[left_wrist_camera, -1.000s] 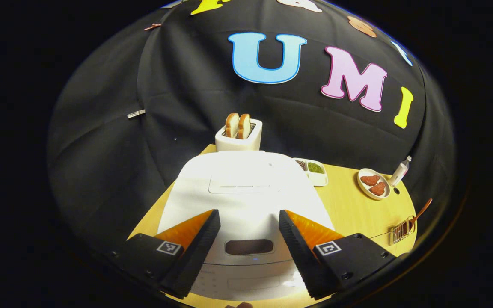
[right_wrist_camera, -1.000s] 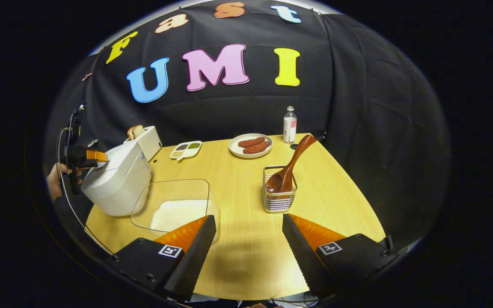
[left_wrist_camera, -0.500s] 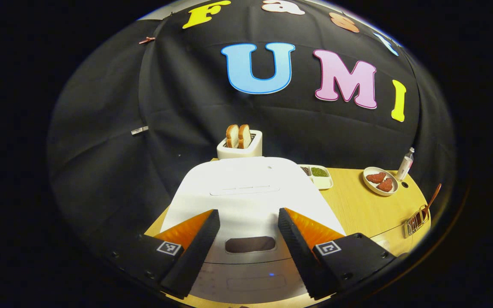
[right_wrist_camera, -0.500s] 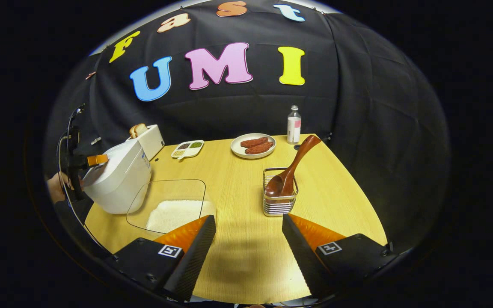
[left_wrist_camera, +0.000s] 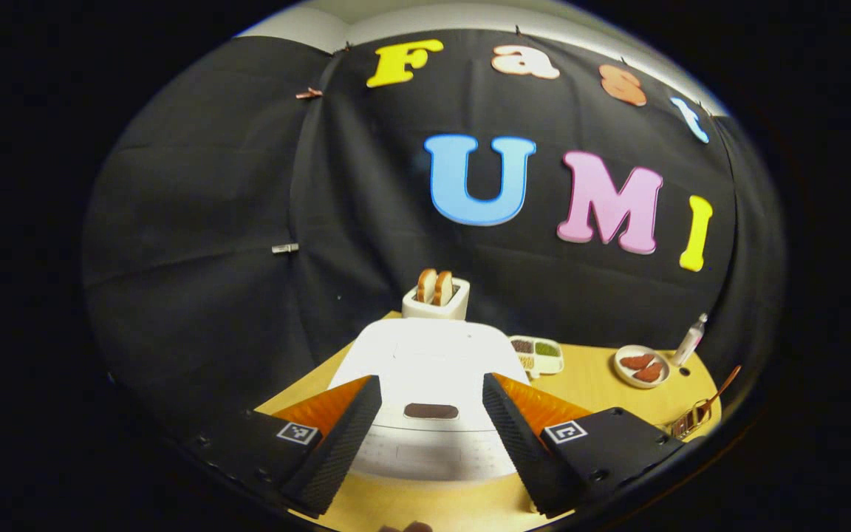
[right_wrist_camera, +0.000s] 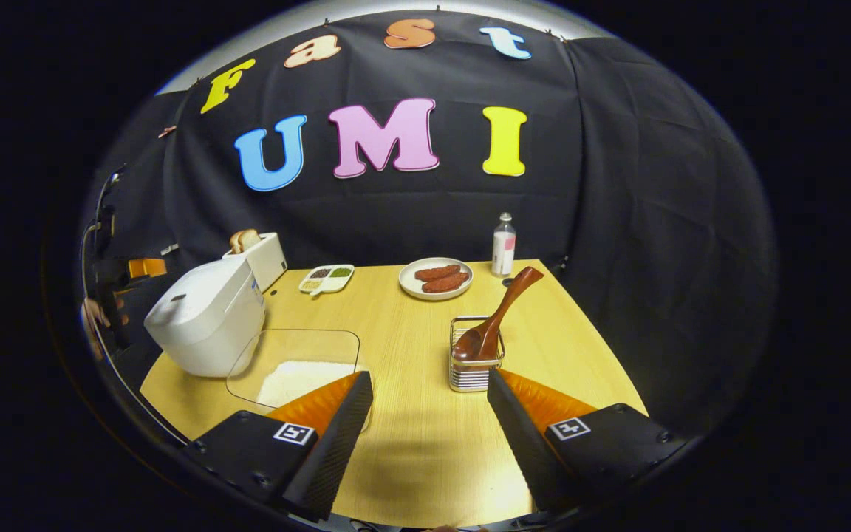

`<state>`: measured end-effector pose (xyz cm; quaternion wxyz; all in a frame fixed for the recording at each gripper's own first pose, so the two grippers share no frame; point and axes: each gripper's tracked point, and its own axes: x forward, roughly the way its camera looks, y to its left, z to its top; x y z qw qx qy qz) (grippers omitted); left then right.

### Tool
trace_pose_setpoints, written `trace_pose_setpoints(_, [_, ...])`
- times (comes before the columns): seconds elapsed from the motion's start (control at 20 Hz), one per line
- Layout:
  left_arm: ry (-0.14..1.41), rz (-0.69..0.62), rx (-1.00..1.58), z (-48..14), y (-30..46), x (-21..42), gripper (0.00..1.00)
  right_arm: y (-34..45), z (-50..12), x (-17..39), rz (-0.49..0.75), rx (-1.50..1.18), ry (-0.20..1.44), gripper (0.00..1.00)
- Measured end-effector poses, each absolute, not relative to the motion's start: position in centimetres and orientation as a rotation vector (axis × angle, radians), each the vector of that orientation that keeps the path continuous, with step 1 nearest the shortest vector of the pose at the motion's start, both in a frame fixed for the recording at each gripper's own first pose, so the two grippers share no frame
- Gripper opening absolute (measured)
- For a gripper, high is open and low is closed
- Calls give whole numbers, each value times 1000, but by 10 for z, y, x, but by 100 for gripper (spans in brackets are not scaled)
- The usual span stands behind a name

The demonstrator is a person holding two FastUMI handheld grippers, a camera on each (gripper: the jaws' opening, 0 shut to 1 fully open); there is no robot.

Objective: Close the left gripper, press the button to open the rice cooker; take a wooden spoon from the chopstick holder with the right hand, scoop a spoonful of rice and pour it into the rice cooker, then put the wooden spoon back into the chopstick holder.

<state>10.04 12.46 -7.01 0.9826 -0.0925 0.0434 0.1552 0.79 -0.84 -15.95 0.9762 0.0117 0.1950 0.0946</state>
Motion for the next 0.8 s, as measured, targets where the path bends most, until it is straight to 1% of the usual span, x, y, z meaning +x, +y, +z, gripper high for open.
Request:
trace_pose_setpoints(0.15, [42, 264, -200, -54, 107, 38, 94, -12, -128, -13, 106, 45, 321, 99])
trace_pose_setpoints(0.35, [-48, 186, -107, -31, 87, -40, 94, -3, -95, -54, 97, 77, 251, 99])
trace_pose_setpoints(0.5, [-92, 139, -76, -27, 72, -83, 94, -3, -79, -85, 87, 58, 200, 99])
trace_pose_setpoints(0.6, [-95, 120, -60, -29, 64, -106, 94, -3, -74, -107, 78, 68, 184, 99])
trace_pose_setpoints(0.8, [-91, 77, -54, -36, 48, -135, 94, -3, -74, -142, 59, 81, 172, 99])
